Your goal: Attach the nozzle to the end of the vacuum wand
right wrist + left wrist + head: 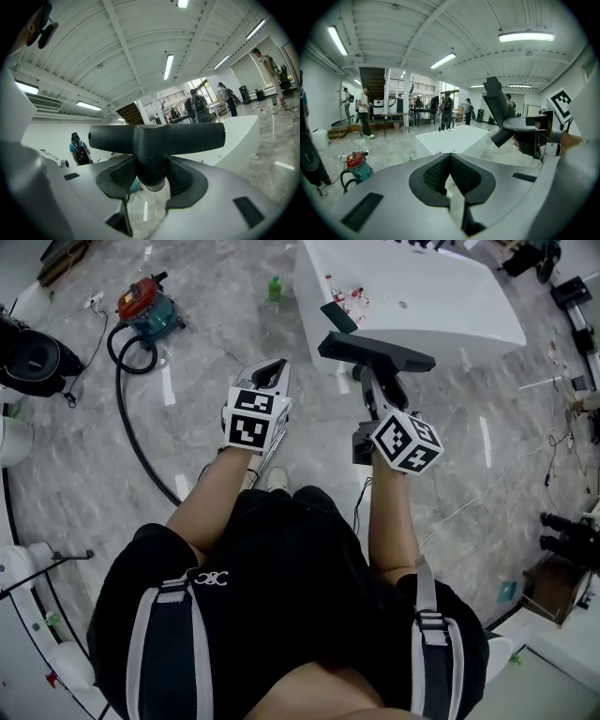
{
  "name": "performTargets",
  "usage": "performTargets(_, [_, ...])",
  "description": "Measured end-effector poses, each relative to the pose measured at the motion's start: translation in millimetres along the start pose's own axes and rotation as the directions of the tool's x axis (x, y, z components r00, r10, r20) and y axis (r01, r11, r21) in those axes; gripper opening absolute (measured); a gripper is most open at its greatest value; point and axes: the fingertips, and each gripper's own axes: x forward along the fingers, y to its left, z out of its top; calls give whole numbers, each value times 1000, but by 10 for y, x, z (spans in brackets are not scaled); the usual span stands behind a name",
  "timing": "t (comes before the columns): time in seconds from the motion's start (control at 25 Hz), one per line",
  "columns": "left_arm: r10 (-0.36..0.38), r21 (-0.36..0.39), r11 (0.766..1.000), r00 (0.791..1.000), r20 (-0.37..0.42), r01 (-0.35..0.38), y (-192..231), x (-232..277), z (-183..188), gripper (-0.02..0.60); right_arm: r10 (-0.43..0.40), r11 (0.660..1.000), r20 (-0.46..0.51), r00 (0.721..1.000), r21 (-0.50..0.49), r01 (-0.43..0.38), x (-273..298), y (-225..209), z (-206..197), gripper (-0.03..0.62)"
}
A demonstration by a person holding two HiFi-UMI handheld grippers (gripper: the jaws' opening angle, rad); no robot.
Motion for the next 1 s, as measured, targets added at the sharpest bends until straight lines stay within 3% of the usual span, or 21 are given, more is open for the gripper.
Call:
performTargets(0.32, [-42,-55,998,987,-155,34,2,560,-754,6,8,997,-134,991,77,3,469,-492,-487,192])
performTargets(0.48, [-79,-81,995,960,-268,59,131,928,-1553,6,41,994,-234,971,106,-16,887,-676,-1028,192])
performTargets(0.68, [-48,-110,994,925,-378,7,274,1414,-2808,7,72,988,-247,966,152,-35,1338,-1040,-1662,192])
performTargets(0.84, [-16,-122,991,857,-515,-55,439,1743,-4495,9,163,975,-259,952,187,-116,1663,-1177,-2631,192])
performTargets(1.0, [-18,-118,990,755,-655,-79,536,2114,-6175,35,189,970,-293,937,205,-131,1915,-1453,-3765,192])
